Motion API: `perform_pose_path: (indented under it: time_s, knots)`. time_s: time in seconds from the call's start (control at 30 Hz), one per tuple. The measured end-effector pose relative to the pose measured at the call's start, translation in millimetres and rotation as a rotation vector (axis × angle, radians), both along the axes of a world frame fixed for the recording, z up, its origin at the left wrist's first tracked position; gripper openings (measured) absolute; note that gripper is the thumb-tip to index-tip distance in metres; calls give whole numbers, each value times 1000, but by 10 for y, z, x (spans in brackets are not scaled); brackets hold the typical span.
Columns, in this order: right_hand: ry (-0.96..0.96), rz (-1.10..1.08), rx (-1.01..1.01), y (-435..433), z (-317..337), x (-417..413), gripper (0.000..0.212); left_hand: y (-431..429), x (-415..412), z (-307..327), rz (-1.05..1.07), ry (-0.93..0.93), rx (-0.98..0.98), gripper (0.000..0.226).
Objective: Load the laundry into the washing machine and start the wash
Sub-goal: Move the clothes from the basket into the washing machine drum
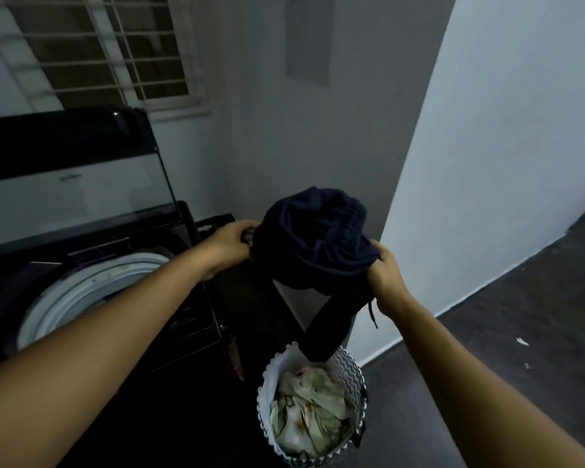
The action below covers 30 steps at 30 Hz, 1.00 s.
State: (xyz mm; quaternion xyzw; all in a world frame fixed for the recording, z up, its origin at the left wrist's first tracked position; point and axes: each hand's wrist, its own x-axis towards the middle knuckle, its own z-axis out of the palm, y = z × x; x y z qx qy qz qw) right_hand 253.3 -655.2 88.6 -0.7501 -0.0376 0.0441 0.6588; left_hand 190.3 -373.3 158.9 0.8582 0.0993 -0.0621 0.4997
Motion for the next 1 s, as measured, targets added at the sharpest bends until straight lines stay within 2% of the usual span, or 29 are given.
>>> perform_pose_path:
  time_s: [0.1, 0.17, 0.27, 0.3, 0.4, 0.47, 0.53, 0.6, 0.67, 0.7, 0.77, 0.87, 0.93, 1.0]
  knots:
    - [-44, -47, -64, 49, 264, 78, 27, 218, -25, -24, 48, 26, 70, 70]
    - [-81, -61, -138, 136, 439, 74, 26, 174, -22, 59, 47, -34, 64, 71]
    - [-122, -53, -248, 280, 660, 43, 24, -34, 16, 222, -54, -150, 23, 71]
    - [-135, -47, -268, 330, 736, 17, 24, -121, 24, 271, -113, -169, 25, 78]
    - [-171, -7, -250, 494, 956, -60, 23, -331, 79, 327, -217, -183, 226, 130]
    - [-197, 59, -199, 569, 1143, -161, 18, -405, 129, 343, -164, -241, 299, 143]
    - [-229, 144, -156, 578, 1311, -241, 20, -411, 189, 392, -97, -316, 296, 133]
    - [-250, 252, -103, 513, 1411, -269, 29, -364, 240, 416, -67, -386, 324, 99]
    - [-251, 350, -60, 429, 1446, -254, 35, -317, 253, 419, -8, -441, 261, 64]
    - [-255, 390, -42, 403, 1449, -240, 38, -296, 243, 422, 26, -459, 204, 57]
    - [-304, 417, -71, 373, 1423, -202, 49, -239, 246, 449, 82, -490, 83, 53]
    - [-450, 314, -321, 346, 1262, -96, 87, -132, 263, 549, 116, -527, -122, 36]
    - [-373, 265, -429, 358, 1071, -19, 110, -51, 255, 671, 139, -568, -257, 30]
    - [-208, 264, -466, 422, 893, 8, 121, 41, 211, 823, 152, -605, -400, 35]
